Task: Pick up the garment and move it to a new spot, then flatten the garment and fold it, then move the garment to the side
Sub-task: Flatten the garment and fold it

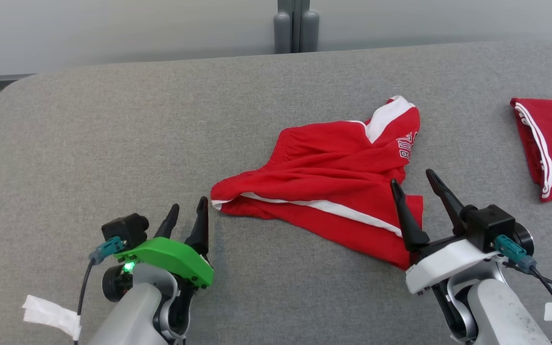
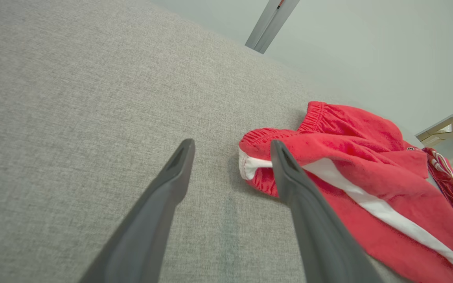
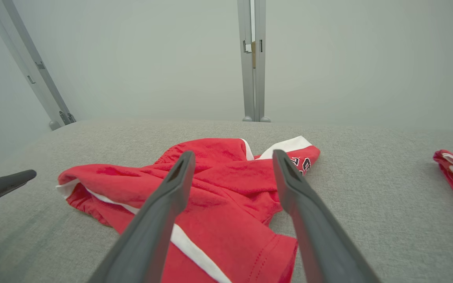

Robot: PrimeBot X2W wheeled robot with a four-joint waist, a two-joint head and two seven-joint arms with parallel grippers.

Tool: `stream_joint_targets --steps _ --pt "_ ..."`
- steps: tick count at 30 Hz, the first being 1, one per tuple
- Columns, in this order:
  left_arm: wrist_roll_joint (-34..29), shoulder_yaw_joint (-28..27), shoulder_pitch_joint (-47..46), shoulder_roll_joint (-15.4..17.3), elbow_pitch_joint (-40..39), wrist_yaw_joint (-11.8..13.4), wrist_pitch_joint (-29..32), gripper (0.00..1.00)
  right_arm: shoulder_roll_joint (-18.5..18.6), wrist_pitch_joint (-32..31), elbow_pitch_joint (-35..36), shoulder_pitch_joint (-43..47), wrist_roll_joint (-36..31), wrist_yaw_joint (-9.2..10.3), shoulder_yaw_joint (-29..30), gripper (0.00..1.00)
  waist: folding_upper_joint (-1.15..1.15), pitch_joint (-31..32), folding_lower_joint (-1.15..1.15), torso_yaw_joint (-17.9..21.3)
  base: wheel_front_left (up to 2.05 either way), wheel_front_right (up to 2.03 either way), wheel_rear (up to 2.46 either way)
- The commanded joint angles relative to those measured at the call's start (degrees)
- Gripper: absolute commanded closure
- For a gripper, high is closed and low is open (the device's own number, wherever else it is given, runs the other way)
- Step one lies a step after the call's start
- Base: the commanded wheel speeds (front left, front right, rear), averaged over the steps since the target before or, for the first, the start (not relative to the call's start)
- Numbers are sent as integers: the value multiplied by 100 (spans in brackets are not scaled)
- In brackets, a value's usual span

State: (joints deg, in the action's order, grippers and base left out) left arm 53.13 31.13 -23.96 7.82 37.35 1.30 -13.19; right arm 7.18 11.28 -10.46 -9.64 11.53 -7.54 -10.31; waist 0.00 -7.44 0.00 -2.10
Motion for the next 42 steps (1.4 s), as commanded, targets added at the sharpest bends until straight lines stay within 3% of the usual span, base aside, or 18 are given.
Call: stream_joint_targets --steps 1,5,8,12,18,29,42 --pt "-77 -83 143 118 -192 -81 -89 0 37 -22 40 73 8 11 26 0 0 36 0 -21 0 0 0" --pt "-339 -493 492 363 -976 -130 -202 0 61 -89 116 179 -20 11 134 0 0 71 0 -6 0 0 0" --pt "-852 -1151 916 433 -1904 -181 -195 0 57 -140 183 282 -60 11 249 0 0 99 0 20 0 0 0" --pt "-1604 -1982 1556 307 -2885 -387 -198 0 40 -163 242 395 -60 11 359 0 0 173 0 68 0 0 0" --pt "-2467 -2734 2370 -2 -3662 -677 -199 0 25 -192 260 548 -52 11 456 0 0 324 0 91 0 0 0" --pt "-2924 -3292 3005 -287 -3740 -858 -200 0 -14 -268 324 813 -67 11 568 0 0 461 0 11 0 0 0" --pt "-3006 -3244 2984 -391 -3757 -885 -200 0 -61 -288 411 824 -87 11 549 0 0 426 0 -4 0 0 0"
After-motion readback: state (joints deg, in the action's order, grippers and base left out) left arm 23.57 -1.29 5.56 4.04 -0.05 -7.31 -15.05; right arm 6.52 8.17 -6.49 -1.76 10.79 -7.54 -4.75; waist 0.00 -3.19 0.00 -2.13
